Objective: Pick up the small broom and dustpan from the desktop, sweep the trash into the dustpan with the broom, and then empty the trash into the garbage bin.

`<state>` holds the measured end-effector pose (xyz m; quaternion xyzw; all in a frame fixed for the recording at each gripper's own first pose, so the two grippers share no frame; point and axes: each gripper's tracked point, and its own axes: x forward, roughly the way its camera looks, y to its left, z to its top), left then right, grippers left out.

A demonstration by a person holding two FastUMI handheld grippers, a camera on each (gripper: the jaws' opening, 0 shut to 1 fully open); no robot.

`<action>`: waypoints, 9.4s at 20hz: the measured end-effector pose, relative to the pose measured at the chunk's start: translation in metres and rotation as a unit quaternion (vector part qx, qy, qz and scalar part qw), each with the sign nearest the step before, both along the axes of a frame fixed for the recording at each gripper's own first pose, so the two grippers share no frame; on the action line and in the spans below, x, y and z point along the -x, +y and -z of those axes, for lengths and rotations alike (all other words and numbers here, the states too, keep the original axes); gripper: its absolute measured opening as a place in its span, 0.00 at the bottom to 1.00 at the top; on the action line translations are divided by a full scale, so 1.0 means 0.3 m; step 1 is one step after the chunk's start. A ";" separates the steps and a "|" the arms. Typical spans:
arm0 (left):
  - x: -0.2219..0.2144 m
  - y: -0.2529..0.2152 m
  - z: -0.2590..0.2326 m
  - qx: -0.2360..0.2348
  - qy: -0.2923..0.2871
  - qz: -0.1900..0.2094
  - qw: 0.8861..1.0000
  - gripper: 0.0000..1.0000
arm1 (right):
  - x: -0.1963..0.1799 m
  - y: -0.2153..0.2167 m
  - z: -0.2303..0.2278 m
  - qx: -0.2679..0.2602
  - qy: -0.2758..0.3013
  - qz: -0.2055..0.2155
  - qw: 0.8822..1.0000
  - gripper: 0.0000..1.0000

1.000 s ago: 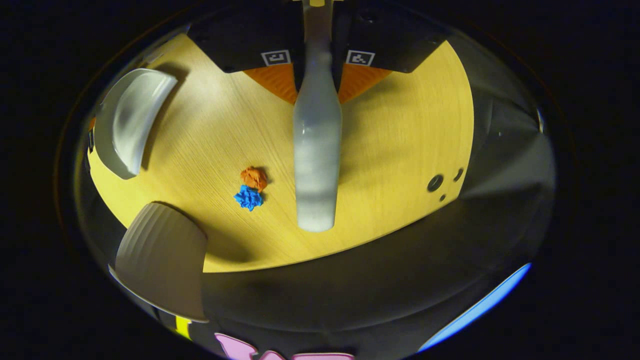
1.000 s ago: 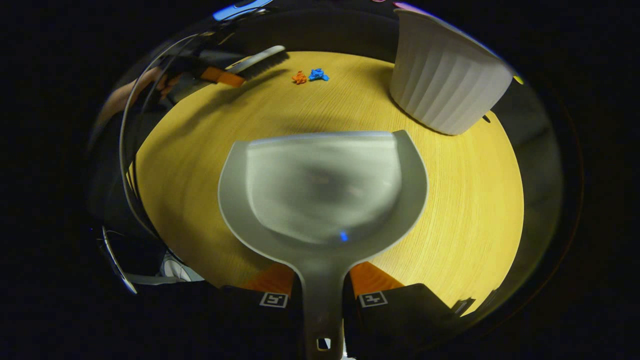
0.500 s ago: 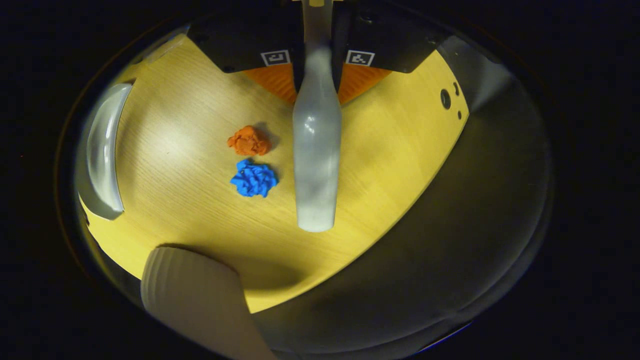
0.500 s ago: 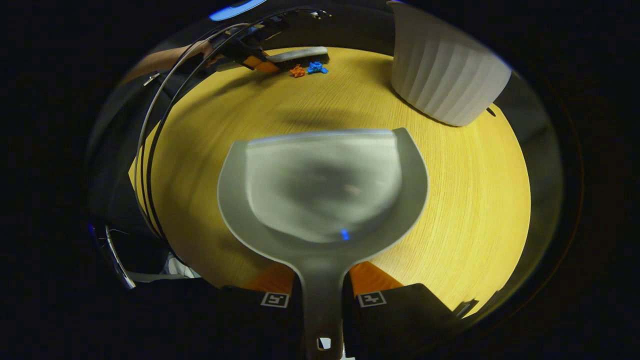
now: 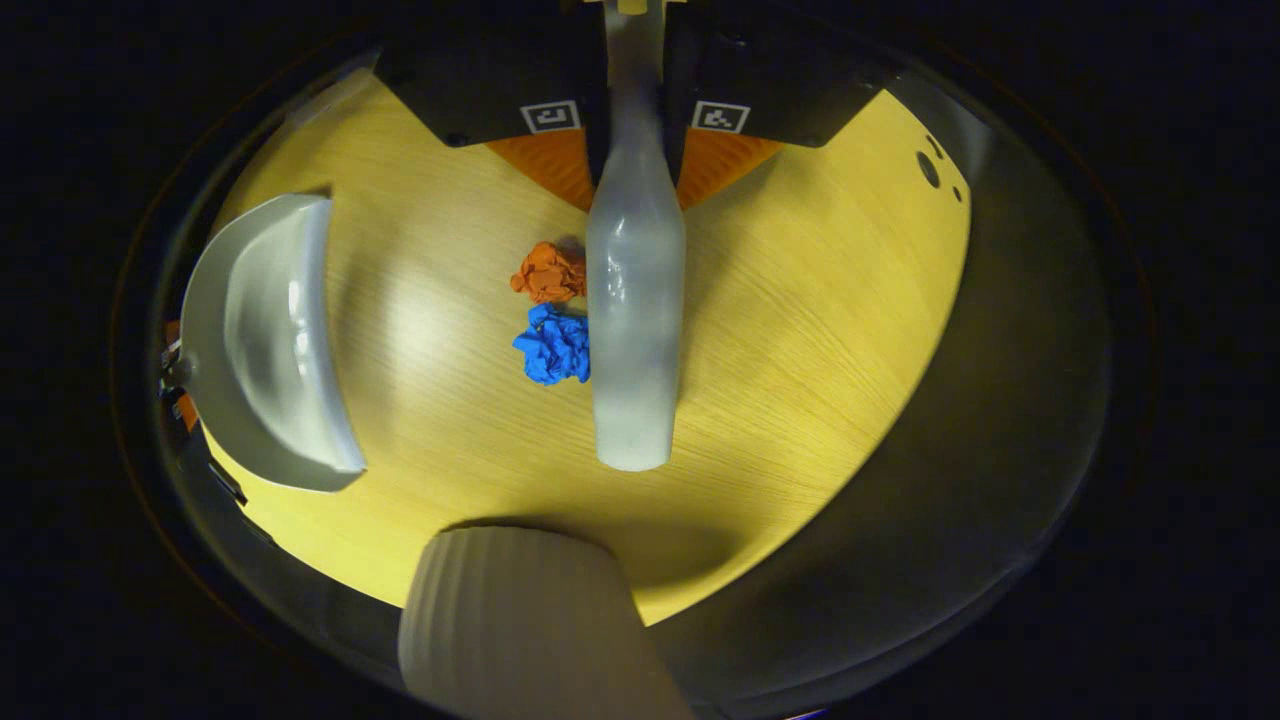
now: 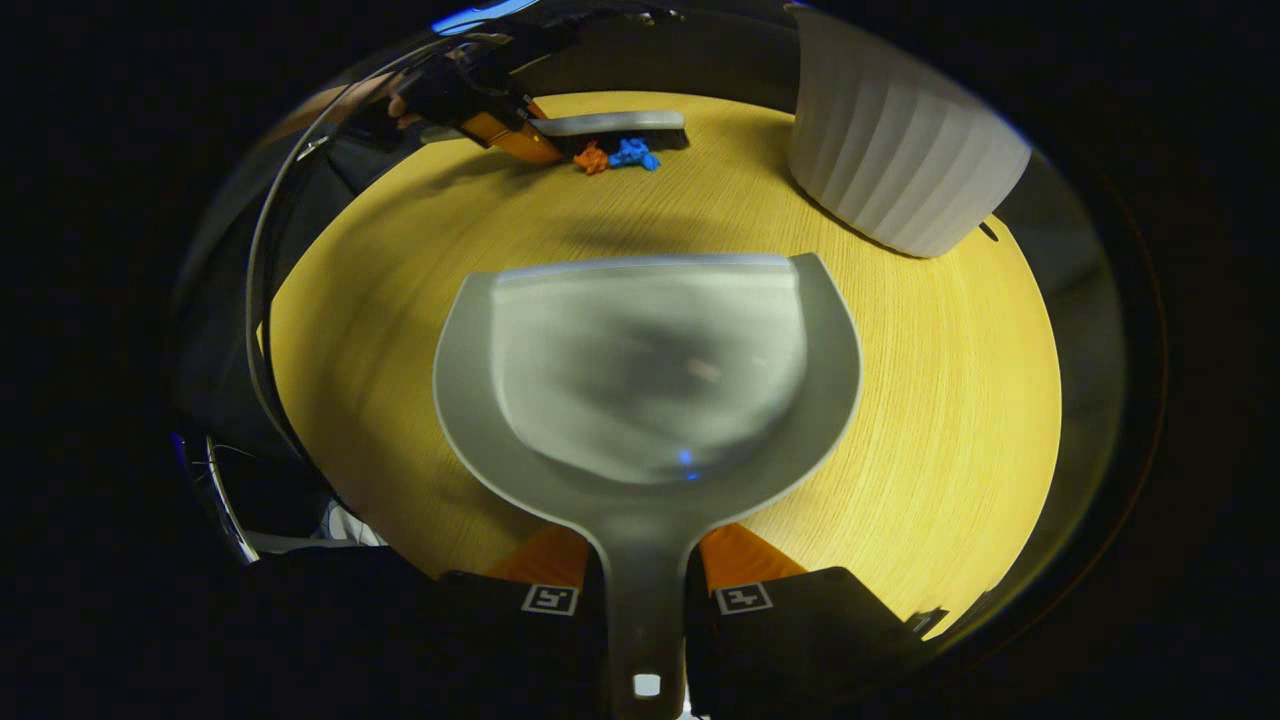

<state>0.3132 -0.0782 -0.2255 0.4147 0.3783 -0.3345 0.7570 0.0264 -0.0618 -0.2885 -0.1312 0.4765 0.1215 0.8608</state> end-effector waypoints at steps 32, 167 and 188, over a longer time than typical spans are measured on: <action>0.761 0.202 -0.024 0.225 0.021 -0.205 0.952 0.26 | -0.055 -0.078 -0.182 0.013 -0.096 0.021 0.995 0.34; 0.641 0.416 0.306 0.192 -0.007 -0.428 0.883 0.27 | 0.003 0.256 0.535 -0.036 -0.014 0.083 0.996 0.37; 1.144 0.285 -0.631 0.384 -0.349 -0.343 0.783 0.96 | 0.116 0.312 -0.342 -0.133 -0.358 0.028 0.924 0.99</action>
